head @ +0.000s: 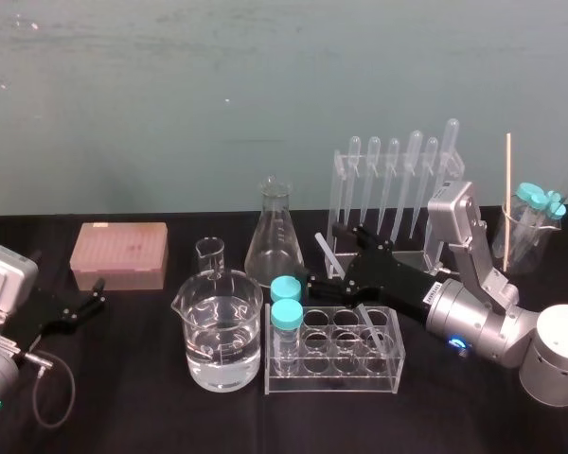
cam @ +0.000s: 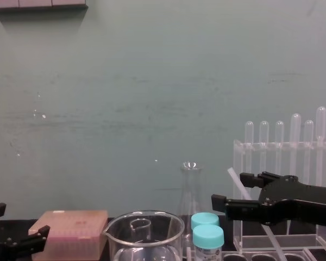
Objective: Pick up the stirring rod with one hand, then place it down.
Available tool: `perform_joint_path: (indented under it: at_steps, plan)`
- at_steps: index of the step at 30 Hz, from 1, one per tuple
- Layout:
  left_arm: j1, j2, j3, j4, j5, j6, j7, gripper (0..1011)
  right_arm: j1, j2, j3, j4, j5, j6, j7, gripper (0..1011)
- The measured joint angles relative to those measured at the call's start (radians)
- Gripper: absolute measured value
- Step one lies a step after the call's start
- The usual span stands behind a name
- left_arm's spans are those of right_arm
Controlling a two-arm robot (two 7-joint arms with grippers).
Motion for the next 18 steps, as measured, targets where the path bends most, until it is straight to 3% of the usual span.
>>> perform_joint_path:
  at_steps: [10,18]
  plan:
    - [0.000,0.000,0.000,0.000,0.000,0.000,0.000,1000,0.001,0.000,-0.001,0.001,0.001,0.000,0.000,995]
    - [0.000,0.000,0.000,0.000,0.000,0.000,0.000,1000,0.001,0.000,-0.001,0.001,0.001,0.000,0.000,838]
